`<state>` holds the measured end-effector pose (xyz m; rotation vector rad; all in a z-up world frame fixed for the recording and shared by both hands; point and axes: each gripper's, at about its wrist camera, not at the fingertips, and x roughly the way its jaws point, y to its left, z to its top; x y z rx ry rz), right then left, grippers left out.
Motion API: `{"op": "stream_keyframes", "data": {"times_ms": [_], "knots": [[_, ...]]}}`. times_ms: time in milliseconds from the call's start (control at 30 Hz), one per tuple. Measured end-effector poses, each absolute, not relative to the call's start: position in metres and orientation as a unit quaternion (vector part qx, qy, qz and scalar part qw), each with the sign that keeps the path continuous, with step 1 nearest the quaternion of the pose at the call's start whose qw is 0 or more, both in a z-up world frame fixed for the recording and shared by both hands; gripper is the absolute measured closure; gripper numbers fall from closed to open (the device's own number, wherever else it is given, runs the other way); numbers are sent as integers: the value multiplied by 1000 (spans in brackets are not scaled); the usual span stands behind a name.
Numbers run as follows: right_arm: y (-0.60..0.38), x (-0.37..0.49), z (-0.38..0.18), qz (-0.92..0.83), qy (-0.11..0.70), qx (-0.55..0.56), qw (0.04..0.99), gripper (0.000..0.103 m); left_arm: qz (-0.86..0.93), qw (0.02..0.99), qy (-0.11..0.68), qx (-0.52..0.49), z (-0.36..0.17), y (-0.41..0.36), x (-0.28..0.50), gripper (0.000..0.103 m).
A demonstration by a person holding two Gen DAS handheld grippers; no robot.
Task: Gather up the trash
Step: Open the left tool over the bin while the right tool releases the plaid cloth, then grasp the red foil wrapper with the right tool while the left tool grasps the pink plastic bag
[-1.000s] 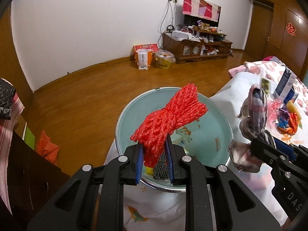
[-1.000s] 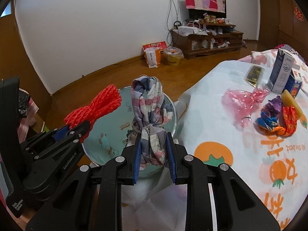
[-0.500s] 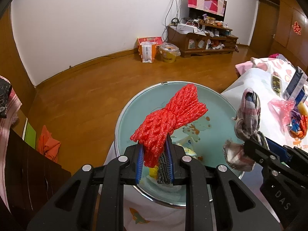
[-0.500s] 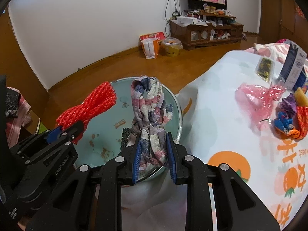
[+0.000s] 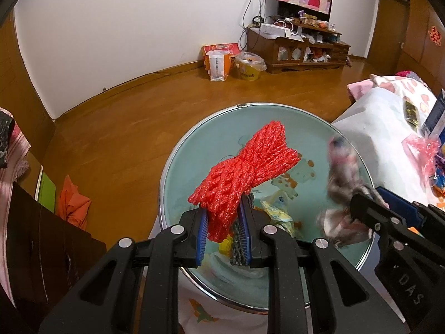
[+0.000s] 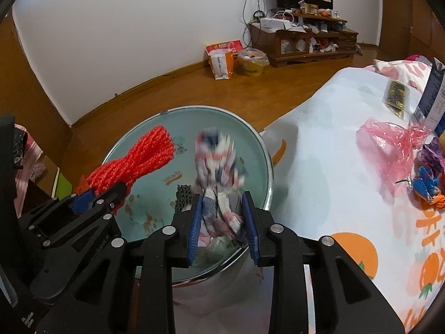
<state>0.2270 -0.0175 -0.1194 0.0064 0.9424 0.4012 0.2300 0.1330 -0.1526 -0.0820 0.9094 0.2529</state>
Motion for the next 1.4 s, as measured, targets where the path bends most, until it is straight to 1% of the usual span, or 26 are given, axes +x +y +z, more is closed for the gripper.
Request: {"op": "stream_keyframes", "data": {"times_ms": [100, 133, 167, 233, 267, 300, 367, 400, 433, 467, 500, 533, 567, 600, 633, 733, 900, 1400], "knots": [[-22, 226, -115, 191, 443, 10, 876, 66, 122, 889, 441, -35, -154, 133, 230, 78], [-24, 225, -112, 190, 440, 12, 878, 66, 122, 889, 440, -34, -153, 132, 229, 77], [-26, 223, -109, 189, 436, 14, 880, 66, 121, 890, 439, -34, -152, 133, 229, 75], [-32, 220, -104, 184, 429, 21, 884, 66, 122, 891, 436, -33, -150, 132, 227, 65], [-35, 219, -101, 181, 425, 24, 887, 66, 124, 892, 434, -30, -149, 131, 225, 56], [-40, 216, -97, 176, 418, 28, 891, 65, 125, 893, 432, -27, -147, 130, 223, 49], [-45, 211, -90, 170, 407, 30, 897, 57, 131, 896, 423, -17, -142, 124, 219, 43], [-49, 207, -86, 164, 399, 31, 902, 47, 133, 898, 419, -13, -139, 121, 218, 35], [-53, 205, -84, 159, 394, 32, 905, 39, 136, 899, 415, -10, -136, 119, 215, 30], [-57, 202, -82, 153, 389, 32, 908, 37, 142, 901, 409, -7, -132, 117, 212, 25], [-61, 199, -80, 147, 384, 31, 911, 33, 143, 903, 406, -5, -130, 115, 209, 23], [-66, 194, -78, 137, 377, 27, 916, 27, 144, 904, 402, -3, -128, 114, 206, 22], [-69, 191, -76, 128, 370, 23, 920, 24, 145, 905, 399, -1, -125, 110, 203, 18], [-73, 187, -75, 120, 363, 19, 924, 17, 146, 906, 396, 1, -123, 108, 200, 15], [-79, 182, -73, 109, 355, 18, 928, 14, 147, 907, 394, 2, -121, 107, 198, 13], [-95, 174, -72, 83, 345, 24, 935, 10, 144, 910, 388, 1, -115, 100, 191, 11], [-121, 170, -74, 62, 360, 36, 930, 10, 134, 913, 385, 1, -106, 86, 181, 8], [-200, 138, -67, -2, 351, 81, 933, 10, 92, 926, 364, 35, -82, 26, 164, 6]]}}
